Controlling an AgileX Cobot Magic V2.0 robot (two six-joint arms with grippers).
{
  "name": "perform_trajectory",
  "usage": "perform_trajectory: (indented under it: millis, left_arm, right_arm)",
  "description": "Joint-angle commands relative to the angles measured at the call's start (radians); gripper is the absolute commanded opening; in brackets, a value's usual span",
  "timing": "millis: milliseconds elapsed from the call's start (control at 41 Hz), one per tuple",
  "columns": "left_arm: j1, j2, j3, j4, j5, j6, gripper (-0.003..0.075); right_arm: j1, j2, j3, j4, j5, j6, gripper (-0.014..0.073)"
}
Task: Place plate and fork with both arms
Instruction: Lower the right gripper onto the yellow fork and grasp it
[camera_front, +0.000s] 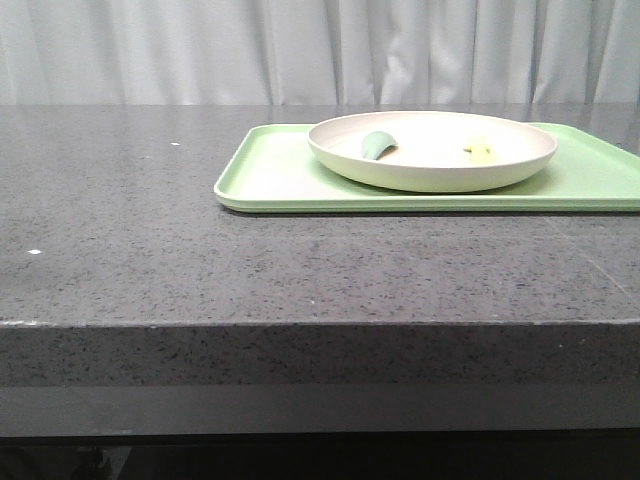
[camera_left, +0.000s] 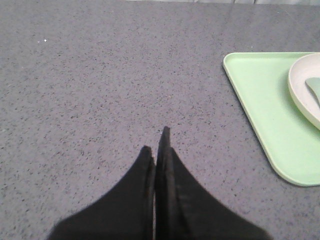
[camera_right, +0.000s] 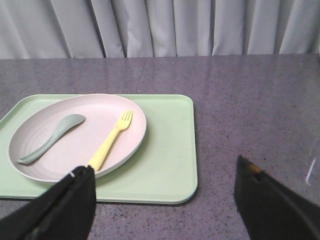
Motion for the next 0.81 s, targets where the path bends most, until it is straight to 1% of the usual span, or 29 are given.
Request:
perform_trajectory:
  millis: [0, 122, 244, 366, 440, 610, 781]
  left_arm:
    - [0.003, -0.104, 0.045, 0.033, -0.096, 0.006, -0.0018]
    - [0.003, -0.235, 0.131, 0.037, -0.122, 0.006, -0.0018]
    - [0.003, -0.348, 0.188, 0.037, -0.139, 0.006, -0.0018]
    - [0.003, -0.406, 0.218, 0.037, -0.139, 0.006, -0.0018]
    - [0.003, -0.414, 0.223, 0.037, -0.139, 0.006, -0.0018]
    - [0.003, -0.414, 0.223, 0.037, -0.139, 0.006, -0.0018]
    - [0.003, -0.414, 0.223, 0.037, -0.139, 0.006, -0.0018]
  right_arm:
    - [-0.003, 0.02, -0.032, 0.001, -0.085, -0.01, 0.0592]
    - [-0.001, 0.083, -0.059, 0.017, -0.096, -0.01, 0.0592]
    - [0.005, 0.198, -0.11, 0.052, -0.099, -0.01, 0.0592]
    - [0.039, 0.334, -0.181, 0.06, -0.102, -0.01, 0.0592]
    - [0.085, 0.445, -0.246, 0.065, -0.081, -0.01, 0.0592]
    - [0.17, 0.7, -0.464, 0.079, 0.084, 0.01, 0.0592]
    - [0.19, 0.95, -0.713, 0.079, 0.274, 0.045, 0.0592]
